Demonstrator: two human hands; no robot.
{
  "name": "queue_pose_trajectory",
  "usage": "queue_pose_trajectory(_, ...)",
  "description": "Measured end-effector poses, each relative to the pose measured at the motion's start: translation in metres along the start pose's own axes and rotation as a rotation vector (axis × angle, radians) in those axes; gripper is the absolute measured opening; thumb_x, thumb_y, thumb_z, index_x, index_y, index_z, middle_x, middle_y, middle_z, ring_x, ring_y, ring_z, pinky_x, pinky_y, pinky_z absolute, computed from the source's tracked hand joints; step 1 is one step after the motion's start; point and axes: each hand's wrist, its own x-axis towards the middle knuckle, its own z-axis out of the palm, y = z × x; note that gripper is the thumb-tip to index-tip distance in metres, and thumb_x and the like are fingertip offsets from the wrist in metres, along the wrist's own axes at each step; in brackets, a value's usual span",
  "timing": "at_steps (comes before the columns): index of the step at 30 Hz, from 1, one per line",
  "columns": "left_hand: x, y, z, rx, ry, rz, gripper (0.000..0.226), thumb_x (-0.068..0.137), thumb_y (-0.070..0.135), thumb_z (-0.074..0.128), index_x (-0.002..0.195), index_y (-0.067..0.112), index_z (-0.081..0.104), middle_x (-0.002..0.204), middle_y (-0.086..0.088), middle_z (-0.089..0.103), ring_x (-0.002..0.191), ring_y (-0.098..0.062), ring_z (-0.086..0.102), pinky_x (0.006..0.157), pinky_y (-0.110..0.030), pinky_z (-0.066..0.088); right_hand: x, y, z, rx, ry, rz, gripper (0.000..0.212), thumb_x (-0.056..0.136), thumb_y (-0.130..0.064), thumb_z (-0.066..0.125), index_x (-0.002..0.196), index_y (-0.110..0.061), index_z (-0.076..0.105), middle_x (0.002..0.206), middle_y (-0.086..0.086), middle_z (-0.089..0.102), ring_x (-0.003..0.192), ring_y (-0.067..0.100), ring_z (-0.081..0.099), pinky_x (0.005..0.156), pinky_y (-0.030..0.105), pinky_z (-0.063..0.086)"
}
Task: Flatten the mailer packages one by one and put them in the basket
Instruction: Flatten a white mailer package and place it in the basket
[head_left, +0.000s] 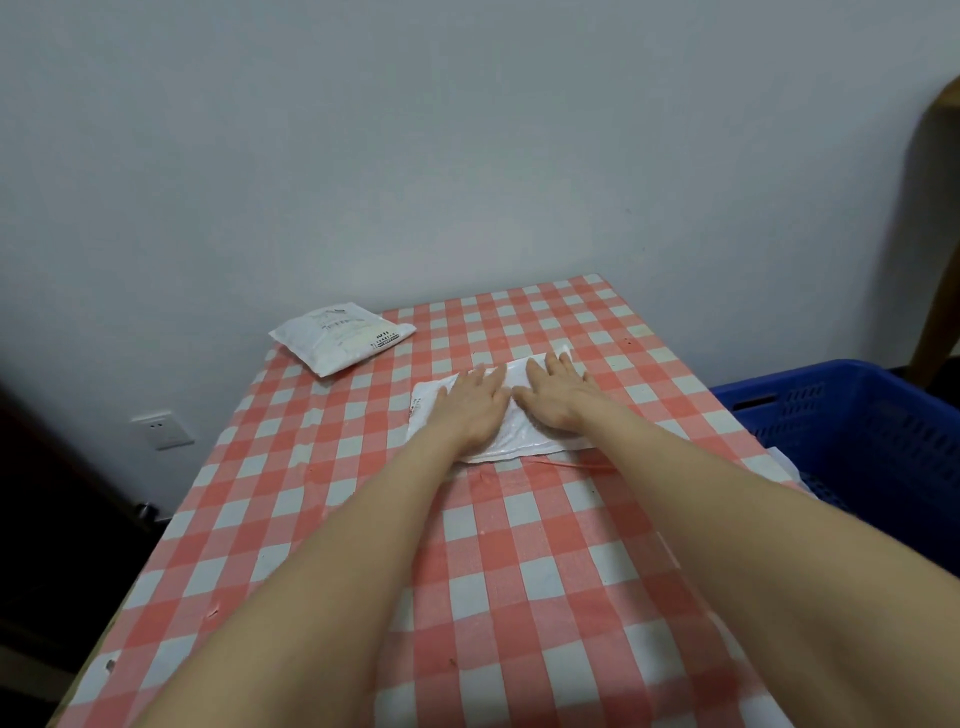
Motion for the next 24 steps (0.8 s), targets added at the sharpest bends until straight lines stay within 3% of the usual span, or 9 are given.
queue_pose_trajectory(3, -0.001, -0.014, -0.009, 0.043, 0.149, -0.020, 0.051, 0.103, 0.035, 0.015, 0.153, 0.022, 0.009, 0.160, -0.002, 0.008, 0.148, -0.021, 0.002, 0.120, -0.044, 0.005, -0.004, -0.005, -0.006, -0.038, 0.143, -0.020, 0.063, 0.101, -0.050, 0.022, 0.154, -0.024, 0.001, 0.161, 0.007, -0.009, 0.148, 0.027, -0.012, 0.118, 0.046, -0.004)
queue_pose_trajectory(8, -0.008, -0.034, 0.004, 0.110, -0.029, -0.089, 0.055, 0.101, 0.048, 0.012, 0.153, 0.030, 0.003, 0.161, -0.001, -0.002, 0.148, -0.024, -0.003, 0.120, -0.044, 0.001, -0.007, -0.003, 0.002, -0.135, 0.000, -0.048, 0.063, 0.098, -0.060, 0.017, 0.153, -0.035, 0.000, 0.161, 0.004, -0.012, 0.146, 0.031, -0.017, 0.118, 0.051, -0.006)
queue_pose_trajectory(24, -0.008, -0.034, 0.010, 0.180, -0.034, -0.110, 0.058, 0.099, 0.052, 0.009, 0.152, 0.031, 0.000, 0.161, -0.003, -0.006, 0.148, -0.023, -0.005, 0.120, -0.043, -0.001, -0.004, -0.003, 0.007, -0.148, -0.049, 0.001, 0.064, 0.096, -0.064, 0.012, 0.152, -0.039, -0.004, 0.161, 0.001, -0.014, 0.147, 0.027, -0.018, 0.119, 0.051, -0.004)
